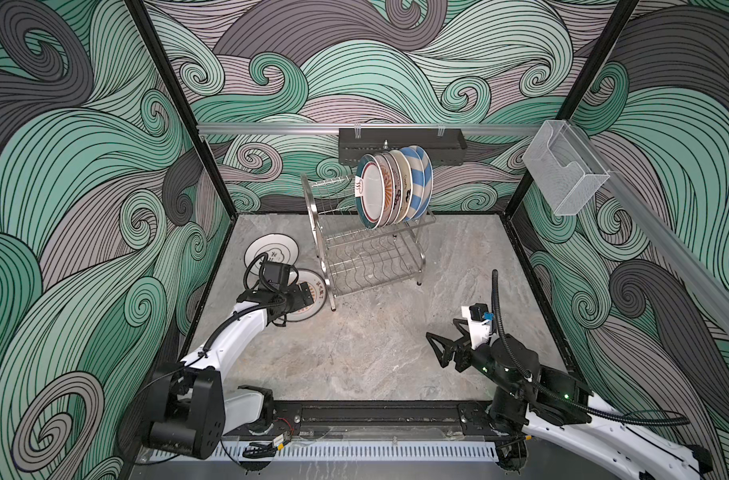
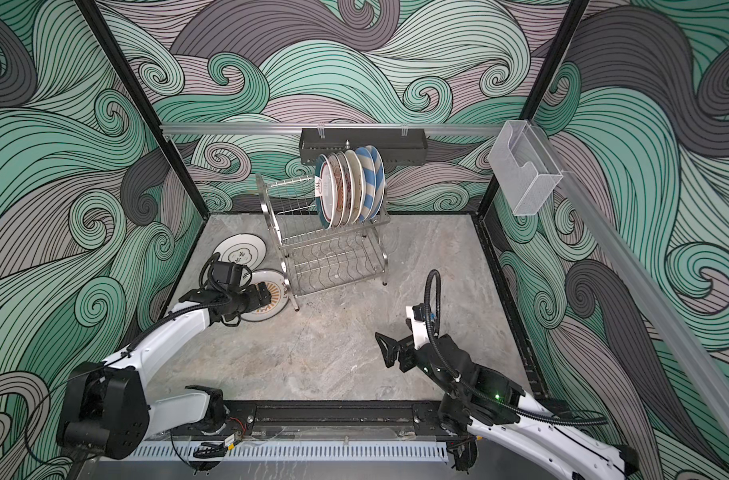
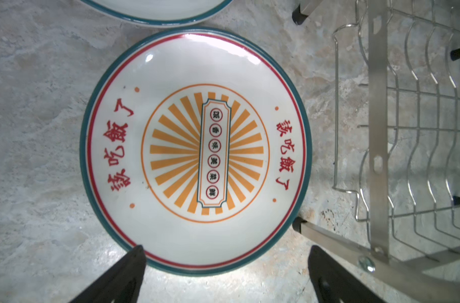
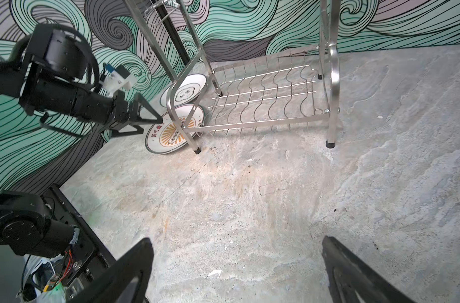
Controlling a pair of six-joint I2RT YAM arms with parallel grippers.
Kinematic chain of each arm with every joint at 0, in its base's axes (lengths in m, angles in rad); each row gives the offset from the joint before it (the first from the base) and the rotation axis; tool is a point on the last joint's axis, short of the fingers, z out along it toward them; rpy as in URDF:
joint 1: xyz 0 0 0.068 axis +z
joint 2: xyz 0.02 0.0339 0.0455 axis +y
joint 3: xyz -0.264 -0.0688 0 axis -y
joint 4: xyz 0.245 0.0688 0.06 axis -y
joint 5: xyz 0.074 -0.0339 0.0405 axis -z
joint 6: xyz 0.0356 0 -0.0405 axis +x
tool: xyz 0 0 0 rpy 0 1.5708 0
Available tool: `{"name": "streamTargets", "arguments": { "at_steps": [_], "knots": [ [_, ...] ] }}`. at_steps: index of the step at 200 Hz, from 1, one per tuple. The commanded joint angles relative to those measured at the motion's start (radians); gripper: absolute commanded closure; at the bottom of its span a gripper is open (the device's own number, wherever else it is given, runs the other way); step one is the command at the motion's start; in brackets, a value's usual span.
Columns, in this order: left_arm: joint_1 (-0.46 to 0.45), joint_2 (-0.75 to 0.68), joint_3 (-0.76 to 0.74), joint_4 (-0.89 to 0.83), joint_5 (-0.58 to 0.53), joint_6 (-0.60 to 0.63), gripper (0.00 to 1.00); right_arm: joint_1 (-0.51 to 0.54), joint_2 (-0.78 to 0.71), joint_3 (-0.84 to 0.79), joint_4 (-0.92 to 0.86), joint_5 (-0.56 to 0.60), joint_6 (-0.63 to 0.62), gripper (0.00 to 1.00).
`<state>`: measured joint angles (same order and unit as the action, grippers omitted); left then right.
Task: Load the plates into the dish rack
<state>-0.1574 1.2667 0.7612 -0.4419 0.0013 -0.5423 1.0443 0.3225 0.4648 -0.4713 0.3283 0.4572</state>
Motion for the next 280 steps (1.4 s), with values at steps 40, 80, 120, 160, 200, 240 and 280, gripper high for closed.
{"name": "streamTargets", "arguments": {
  "at_steps": [40,80,120,160,200,240,280],
  "knots": [
    [0.008,0.126,0.049,0.074,-0.028,0.025,0.02,-0.001,0.069,0.01,0.011,-0.094,0.021,0.0],
    [0.008,0.193,0.058,0.106,-0.01,0.027,0.01,-0.001,0.015,-0.005,-0.02,-0.102,0.027,0.0],
    [0.007,0.247,0.07,0.089,0.003,0.054,0.01,-0.001,-0.038,-0.019,-0.037,-0.095,0.042,0.0],
    [0.008,0.263,0.046,0.084,0.014,0.047,0.02,-0.001,-0.041,-0.011,-0.053,-0.088,0.042,0.0],
    [0.007,0.249,-0.006,0.075,0.031,0.041,0.01,-0.001,-0.026,-0.01,-0.053,-0.087,0.036,0.0],
    [0.008,0.189,-0.063,0.048,0.07,0.032,0.01,-0.002,0.002,0.003,-0.053,-0.075,0.011,0.0],
    [0.003,0.096,-0.134,0.043,0.123,-0.012,0.01,-0.001,0.024,0.007,-0.054,-0.074,0.011,0.0]
  ]
}}
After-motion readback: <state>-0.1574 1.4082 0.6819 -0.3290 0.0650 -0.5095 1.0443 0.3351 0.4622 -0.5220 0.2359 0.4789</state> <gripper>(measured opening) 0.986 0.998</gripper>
